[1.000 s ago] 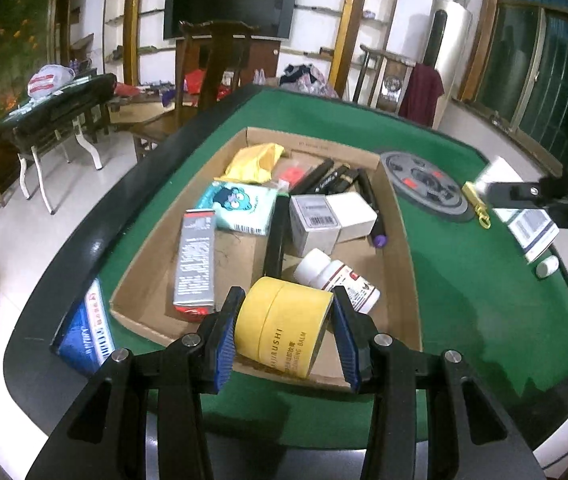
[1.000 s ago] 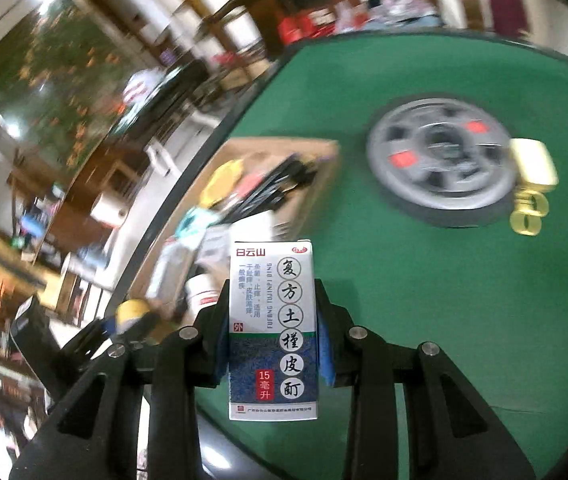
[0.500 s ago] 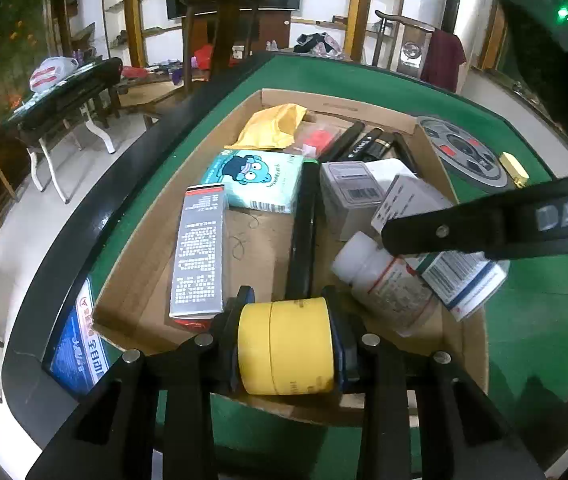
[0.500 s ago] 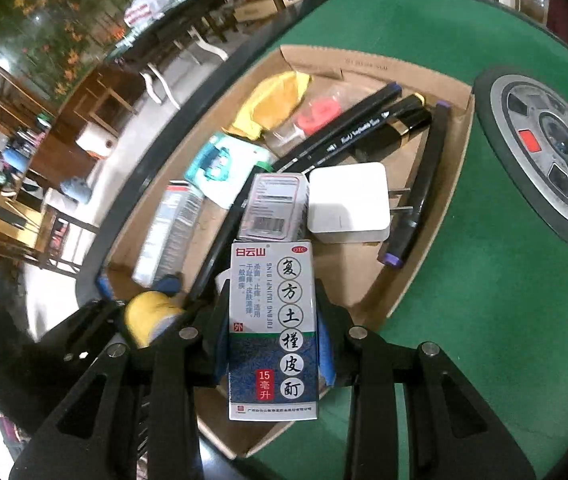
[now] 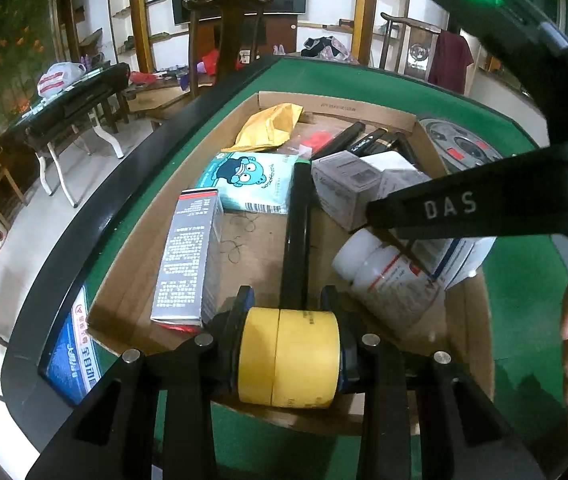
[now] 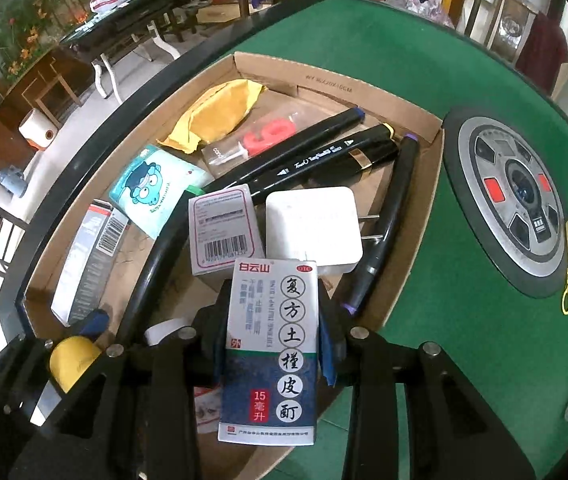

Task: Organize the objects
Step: 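Lower the tape roll and medicine box into the box and open both tools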

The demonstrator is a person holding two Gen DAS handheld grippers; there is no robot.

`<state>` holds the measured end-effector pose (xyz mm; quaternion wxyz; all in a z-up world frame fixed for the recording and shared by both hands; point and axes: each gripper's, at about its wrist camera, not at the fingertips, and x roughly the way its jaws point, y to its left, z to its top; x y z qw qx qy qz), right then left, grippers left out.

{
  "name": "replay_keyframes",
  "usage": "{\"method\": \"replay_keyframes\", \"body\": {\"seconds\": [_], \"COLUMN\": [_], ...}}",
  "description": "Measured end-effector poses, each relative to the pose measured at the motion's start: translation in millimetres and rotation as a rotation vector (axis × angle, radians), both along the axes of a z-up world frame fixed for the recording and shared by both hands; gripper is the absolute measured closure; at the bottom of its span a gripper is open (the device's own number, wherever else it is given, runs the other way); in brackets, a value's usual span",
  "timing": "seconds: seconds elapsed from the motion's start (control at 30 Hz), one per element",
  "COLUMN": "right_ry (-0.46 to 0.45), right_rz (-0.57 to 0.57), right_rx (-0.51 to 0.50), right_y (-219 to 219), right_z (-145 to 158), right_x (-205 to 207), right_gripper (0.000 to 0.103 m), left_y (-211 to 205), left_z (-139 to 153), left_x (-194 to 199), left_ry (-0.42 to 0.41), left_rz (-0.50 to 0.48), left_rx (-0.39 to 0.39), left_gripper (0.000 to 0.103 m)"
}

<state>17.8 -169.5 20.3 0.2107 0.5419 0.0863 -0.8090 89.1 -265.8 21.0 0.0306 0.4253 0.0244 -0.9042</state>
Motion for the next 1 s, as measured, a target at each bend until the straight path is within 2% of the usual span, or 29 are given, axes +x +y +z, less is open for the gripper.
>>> {"method": "replay_keyframes", "body": {"seconds": [0.1,0.23,0.4,0.5,1.0], "right_ry": [-0.047,-0.092,-0.094,-0.087,-0.040], "right_rz": [0.020,-0.010,-0.017,-0.013,-0.015], "right_rx": [-0.058,-0.145,-0.203,-0.242,-0.300], "right_y": [5,16,21,26,27], "right_z": [-2,-4,1,7,29], "right_x": [3,5,13,17,34], "right_gripper": [0.070,0.070,0.069,0.063,0.060], "left_y": [3,0,-4,-5,-4], "left_z": [7,24,41,45,53], "left_x": [7,20,32,35,36], "left_ry": [0.025,0.086,0.133,0.152,0.156], "left_rz": [0.012,0.061,0.119,0.148,0.190], "left_rx": [-0.022,-0.025,-0.062,-0.081,-0.112], "left_gripper": [0.072,0.045,0.040,0.039,0.038]}}
